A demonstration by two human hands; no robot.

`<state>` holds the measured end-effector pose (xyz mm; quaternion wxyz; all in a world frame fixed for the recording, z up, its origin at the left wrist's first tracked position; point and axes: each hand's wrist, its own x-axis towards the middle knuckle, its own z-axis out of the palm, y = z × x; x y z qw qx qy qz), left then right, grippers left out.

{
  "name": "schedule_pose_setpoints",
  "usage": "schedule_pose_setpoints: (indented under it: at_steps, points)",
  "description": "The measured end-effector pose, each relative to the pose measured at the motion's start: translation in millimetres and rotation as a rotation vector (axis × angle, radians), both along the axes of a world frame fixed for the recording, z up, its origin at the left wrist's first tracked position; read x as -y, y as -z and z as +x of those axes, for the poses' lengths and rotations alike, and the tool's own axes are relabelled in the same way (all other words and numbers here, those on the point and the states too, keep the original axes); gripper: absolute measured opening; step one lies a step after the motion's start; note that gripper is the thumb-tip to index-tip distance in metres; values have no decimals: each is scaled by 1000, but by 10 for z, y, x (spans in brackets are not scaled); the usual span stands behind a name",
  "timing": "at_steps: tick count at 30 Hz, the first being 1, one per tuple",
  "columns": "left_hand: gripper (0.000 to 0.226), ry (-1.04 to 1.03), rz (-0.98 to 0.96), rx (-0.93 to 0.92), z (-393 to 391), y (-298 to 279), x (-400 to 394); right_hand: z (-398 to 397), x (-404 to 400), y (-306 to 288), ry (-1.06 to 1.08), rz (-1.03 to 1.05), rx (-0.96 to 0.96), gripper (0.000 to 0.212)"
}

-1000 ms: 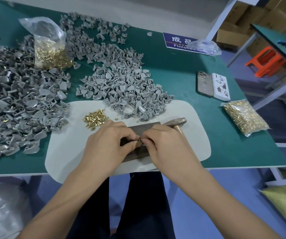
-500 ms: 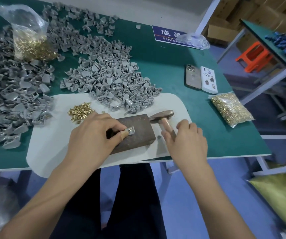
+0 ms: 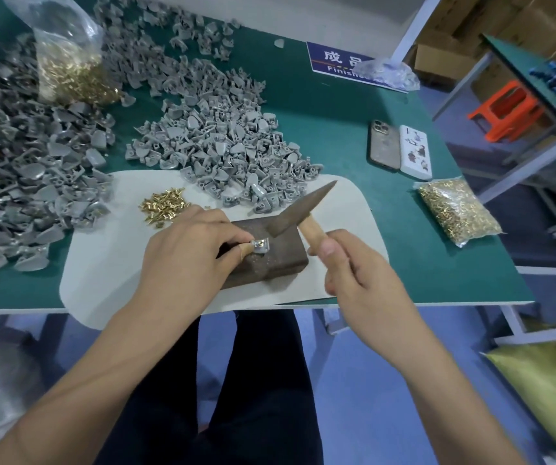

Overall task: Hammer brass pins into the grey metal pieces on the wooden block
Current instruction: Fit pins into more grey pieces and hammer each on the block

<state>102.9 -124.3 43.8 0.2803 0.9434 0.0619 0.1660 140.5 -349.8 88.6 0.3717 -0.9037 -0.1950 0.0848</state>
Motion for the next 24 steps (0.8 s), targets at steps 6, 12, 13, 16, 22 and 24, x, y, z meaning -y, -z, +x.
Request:
schedule_pose_setpoints:
  at_steps: [6,12,13,16,22,24]
  points:
    - [7,7,18,28,3,10,-3,-9,-41,-45,10,-198,112,32]
    - [12,10,50,42,13,17,-18,-164,-183,-71,5,-180,122,38]
    - [13,15,56,47,16,20,-23,-169,-189,-70,-16,-236,111,39]
    - [9,23,46,51,23,24,-33,-116,-135,-156,23,-275,212,40]
    - [9,14,38,52,28,30,-23,-206,-197,-58,40,-224,128,40]
    - [8,13,36,52,30,29,-25,-175,-138,-56,43,-263,139,40]
